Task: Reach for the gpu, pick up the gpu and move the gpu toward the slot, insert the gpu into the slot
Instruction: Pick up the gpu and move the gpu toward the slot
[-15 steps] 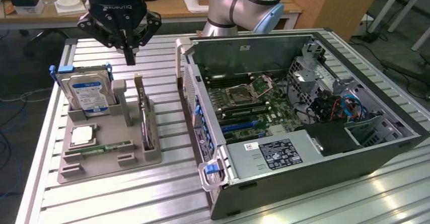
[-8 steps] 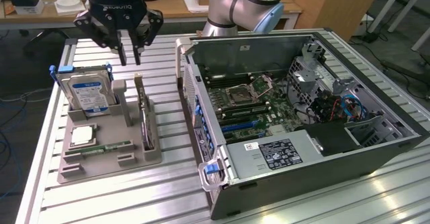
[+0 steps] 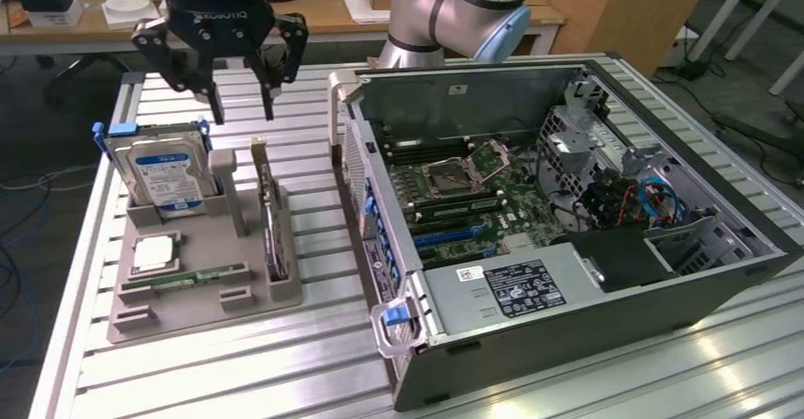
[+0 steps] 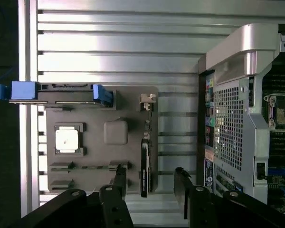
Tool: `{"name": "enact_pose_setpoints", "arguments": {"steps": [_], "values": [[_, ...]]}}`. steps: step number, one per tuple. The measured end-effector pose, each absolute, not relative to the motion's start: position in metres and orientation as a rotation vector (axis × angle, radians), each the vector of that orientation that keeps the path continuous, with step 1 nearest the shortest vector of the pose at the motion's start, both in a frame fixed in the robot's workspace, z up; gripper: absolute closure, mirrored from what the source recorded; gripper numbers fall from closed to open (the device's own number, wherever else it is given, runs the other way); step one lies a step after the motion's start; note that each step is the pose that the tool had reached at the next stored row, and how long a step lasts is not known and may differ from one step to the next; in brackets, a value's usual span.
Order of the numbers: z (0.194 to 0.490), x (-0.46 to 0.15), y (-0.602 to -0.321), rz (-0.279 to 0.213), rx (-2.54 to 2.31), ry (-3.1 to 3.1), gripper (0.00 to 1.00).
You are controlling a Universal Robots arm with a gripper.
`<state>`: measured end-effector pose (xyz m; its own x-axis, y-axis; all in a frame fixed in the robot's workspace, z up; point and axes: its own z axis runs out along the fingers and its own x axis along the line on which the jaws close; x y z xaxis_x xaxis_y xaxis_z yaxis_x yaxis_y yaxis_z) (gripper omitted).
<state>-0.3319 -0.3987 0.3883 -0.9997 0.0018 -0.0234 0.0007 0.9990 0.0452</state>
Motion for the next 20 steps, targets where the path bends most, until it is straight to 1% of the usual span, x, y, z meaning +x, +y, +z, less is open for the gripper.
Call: {"name": "enact_pose_setpoints", "arguments": {"steps": [8, 13, 20], "values": [[0.374, -0.332, -0.399, 0.071, -0.052, 3.118, 0.47], [0.365, -0.332, -0.408, 0.071, -0.052, 3.118, 0.47], [0.352, -0.332, -0.410, 0.071, -0.052, 3.118, 0.47]]}}
